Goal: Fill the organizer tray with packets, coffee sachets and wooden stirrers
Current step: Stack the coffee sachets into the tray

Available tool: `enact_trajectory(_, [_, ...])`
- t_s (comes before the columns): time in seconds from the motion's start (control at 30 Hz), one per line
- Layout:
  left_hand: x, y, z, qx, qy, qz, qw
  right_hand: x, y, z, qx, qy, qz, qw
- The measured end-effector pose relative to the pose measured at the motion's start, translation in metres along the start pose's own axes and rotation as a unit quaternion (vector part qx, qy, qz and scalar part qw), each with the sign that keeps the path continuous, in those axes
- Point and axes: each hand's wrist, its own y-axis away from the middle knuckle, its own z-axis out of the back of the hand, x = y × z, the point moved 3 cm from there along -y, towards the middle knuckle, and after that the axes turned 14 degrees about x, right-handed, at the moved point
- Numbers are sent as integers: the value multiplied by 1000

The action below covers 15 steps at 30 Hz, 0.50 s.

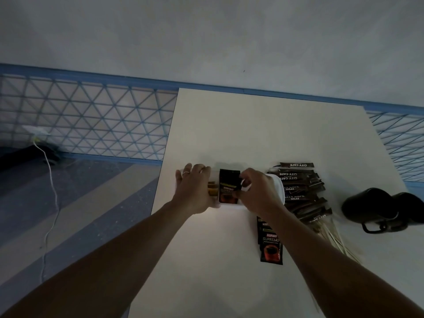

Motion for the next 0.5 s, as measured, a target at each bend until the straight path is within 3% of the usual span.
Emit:
enact_trajectory(0.2, [1, -1, -2, 9, 6, 7, 1000, 11, 5, 13, -66, -8, 112, 991])
enact_trajectory(0.37, [-1, 1, -1, 7, 9, 3, 1000, 10, 2, -1, -18, 24, 93, 995])
enact_trajectory(0.5, [-1, 2, 0, 9, 18, 5, 1000, 9, -2, -3, -28, 28, 95, 995])
